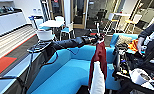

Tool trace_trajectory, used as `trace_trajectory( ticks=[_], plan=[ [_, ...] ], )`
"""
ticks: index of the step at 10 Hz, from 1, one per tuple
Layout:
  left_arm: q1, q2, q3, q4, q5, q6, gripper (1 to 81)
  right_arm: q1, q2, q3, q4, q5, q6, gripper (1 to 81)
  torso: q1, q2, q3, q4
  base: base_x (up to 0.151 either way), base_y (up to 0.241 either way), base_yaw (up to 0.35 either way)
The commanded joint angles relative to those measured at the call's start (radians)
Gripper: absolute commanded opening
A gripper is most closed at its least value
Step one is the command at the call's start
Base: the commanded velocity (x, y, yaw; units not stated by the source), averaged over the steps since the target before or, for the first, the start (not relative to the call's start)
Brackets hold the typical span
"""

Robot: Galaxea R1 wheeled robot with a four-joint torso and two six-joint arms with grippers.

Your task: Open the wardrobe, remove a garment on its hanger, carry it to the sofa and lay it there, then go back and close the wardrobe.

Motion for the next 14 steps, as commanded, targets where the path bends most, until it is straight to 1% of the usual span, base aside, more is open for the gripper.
trace_trajectory(
  ticks=[1, 4, 6, 8, 11, 13, 14],
  plan=[
    [-0.234, 0.043, -0.129, 0.008, 0.018, -0.002, 1.0, 0.001, -0.001, 0.002, -0.006, -0.056, -0.002, 81.1, 0.000, 0.000, 0.000, 0.000, 0.000, 0.000, 0.000],
    [-0.232, 0.141, -0.289, 0.022, 0.069, 0.000, 1.0, -0.001, -0.001, 0.002, -0.006, -0.056, 0.000, 81.1, 0.000, 0.000, 0.000, 0.000, 0.000, 0.000, 0.000],
    [-0.192, 0.152, -0.369, 0.027, 0.090, 0.006, 1.0, -0.005, 0.000, 0.000, -0.005, -0.055, 0.000, 81.1, 0.001, 0.000, 0.000, 0.000, 0.000, 0.000, 0.000],
    [-0.137, 0.152, -0.422, 0.033, 0.090, 0.016, 1.0, -0.005, 0.005, 0.002, -0.006, -0.055, 0.000, 81.1, 0.000, 0.000, 0.000, 0.000, 0.000, 0.000, 0.000],
    [-0.136, 0.152, -0.424, 0.048, 0.090, 0.015, 1.0, -0.005, 0.008, 0.002, -0.006, -0.055, 0.000, 81.1, 0.001, 0.000, 0.000, 0.000, 0.000, 0.000, 0.000],
    [-0.103, 0.152, -0.428, 0.065, 0.130, 0.015, 1.0, -0.007, 0.008, 0.002, -0.005, -0.053, 0.001, 81.1, 0.001, 0.000, 0.000, 0.000, 0.000, 0.000, 0.000],
    [-0.087, 0.152, -0.447, 0.068, 0.132, 0.015, 1.0, -0.007, 0.008, 0.002, -0.005, -0.053, 0.001, 81.1, 0.001, 0.000, 0.000, 0.000, 0.000, 0.000, 0.000]
  ],
)
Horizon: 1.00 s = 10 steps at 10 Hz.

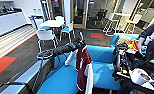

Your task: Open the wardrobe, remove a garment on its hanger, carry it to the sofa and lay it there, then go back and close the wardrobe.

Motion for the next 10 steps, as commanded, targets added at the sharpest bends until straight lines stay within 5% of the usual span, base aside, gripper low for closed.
trace_trajectory(
  ticks=[1, 2, 8, 9, 10],
  plan=[
    [-0.183, 0.064, -0.026, 0.030, -0.025, -0.003, 1.0, -0.015, 0.002, 0.002, -0.005, -0.054, 0.001, 81.1, 0.000, 0.000, 0.000, 0.000, 0.000, 0.000, 0.000],
    [-0.166, 0.064, -0.030, 0.049, -0.025, -0.003, 1.0, -0.015, 0.002, 0.002, -0.005, -0.052, 0.001, 81.1, 0.000, 0.000, 0.000, 0.000, 0.000, 0.000, 0.000],
    [-0.071, 0.057, -0.030, 0.128, -0.024, -0.005, 1.0, -0.018, 0.014, 0.002, -0.005, -0.051, 0.001, 81.1, 0.000, 0.000, 0.000, 0.197, 0.000, 0.000, 0.000],
    [-0.052, 0.041, -0.028, 0.143, -0.025, -0.005, 1.0, -0.017, 0.015, 0.001, -0.001, -0.051, 0.002, 81.1, 0.000, 0.000, 0.000, 0.135, 0.000, 0.000, 0.000],
    [-0.034, 0.024, -0.028, 0.155, -0.025, -0.005, 1.0, -0.017, 0.015, 0.002, 0.001, -0.051, 0.001, 81.1, 0.000, 0.000, 0.000, 0.170, 0.000, 0.000, 0.000]
  ],
)
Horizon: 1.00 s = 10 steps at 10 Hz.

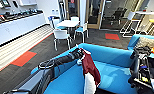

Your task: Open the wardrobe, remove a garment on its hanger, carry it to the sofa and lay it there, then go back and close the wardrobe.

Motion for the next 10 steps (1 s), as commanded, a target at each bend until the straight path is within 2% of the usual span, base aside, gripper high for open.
trace_trajectory(
  ticks=[1, 2, 5, 7, 9, 10],
  plan=[
    [-0.163, 0.011, 0.018, 0.061, -0.016, -0.006, 1.0, -0.008, 0.005, 0.004, -0.001, -0.050, 0.000, 81.1, 0.000, 0.000, 0.000, -0.003, 0.000, 0.000, 0.000],
    [-0.121, -0.002, 0.016, 0.090, -0.016, -0.006, 1.0, -0.008, 0.005, 0.004, -0.001, -0.047, 0.002, 81.1, 0.000, 0.000, 0.000, 0.017, 0.000, 0.000, 0.000],
    [-0.040, -0.045, 0.019, 0.154, -0.019, -0.006, 1.0, -0.008, 0.014, 0.003, -0.001, -0.045, 0.000, 81.1, 0.000, 0.000, 0.000, 0.022, 0.000, 0.000, 0.000],
    [-0.021, -0.049, 0.016, 0.187, -0.017, -0.007, 1.0, -0.008, 0.014, 0.003, -0.004, -0.044, 0.000, 81.1, 0.000, 0.000, 0.000, 0.073, 0.000, 0.000, 0.000],
    [-0.020, -0.043, 0.015, 0.191, -0.016, -0.007, 1.0, -0.011, 0.012, 0.003, -0.003, -0.044, 0.000, 81.1, 0.000, 0.000, 0.000, 0.115, 0.000, 0.000, 0.000],
    [-0.020, -0.042, 0.015, 0.191, -0.011, -0.007, 1.0, -0.011, 0.012, 0.003, -0.001, -0.044, 0.002, 81.1, 0.000, 0.000, -0.024, 0.141, 0.000, 0.000, 0.000]
  ],
)
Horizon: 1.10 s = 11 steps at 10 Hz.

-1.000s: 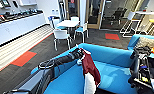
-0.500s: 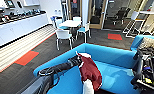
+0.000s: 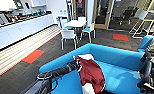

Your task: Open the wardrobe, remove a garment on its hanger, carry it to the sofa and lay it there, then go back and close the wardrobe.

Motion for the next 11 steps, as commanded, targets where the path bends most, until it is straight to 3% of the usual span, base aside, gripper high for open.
trace_trajectory(
  ticks=[1, 2, 3, 10, 11],
  plan=[
    [-0.193, 0.006, 0.001, 0.024, 0.021, -0.005, 1.0, -0.012, 0.006, 0.004, -0.002, -0.048, 0.000, 81.1, 0.000, 0.000, 0.000, -0.003, 0.000, 0.000, 0.000],
    [-0.191, 0.011, -0.023, 0.040, 0.025, -0.006, 1.0, -0.014, 0.006, 0.004, 0.000, -0.048, 0.000, 81.1, 0.000, 0.000, -0.001, 0.012, 0.000, 0.000, 0.000],
    [-0.190, 0.009, -0.040, 0.043, 0.023, -0.006, 1.0, -0.015, 0.006, 0.004, 0.000, -0.047, -0.001, 81.1, 0.000, 0.000, -0.001, 0.014, 0.000, 0.000, 0.000],
    [-0.121, -0.184, -0.051, 0.098, 0.017, -0.003, 1.0, -0.014, 0.007, 0.004, -0.003, -0.047, 0.000, 81.1, 0.000, 0.000, -0.001, 0.014, 0.000, 0.000, 0.000],
    [-0.101, -0.207, -0.049, 0.109, 0.017, -0.003, 1.0, -0.012, 0.009, 0.004, -0.006, -0.047, 0.000, 81.1, 0.000, 0.000, -0.039, 0.074, 0.000, 0.000, 0.000]
  ],
)
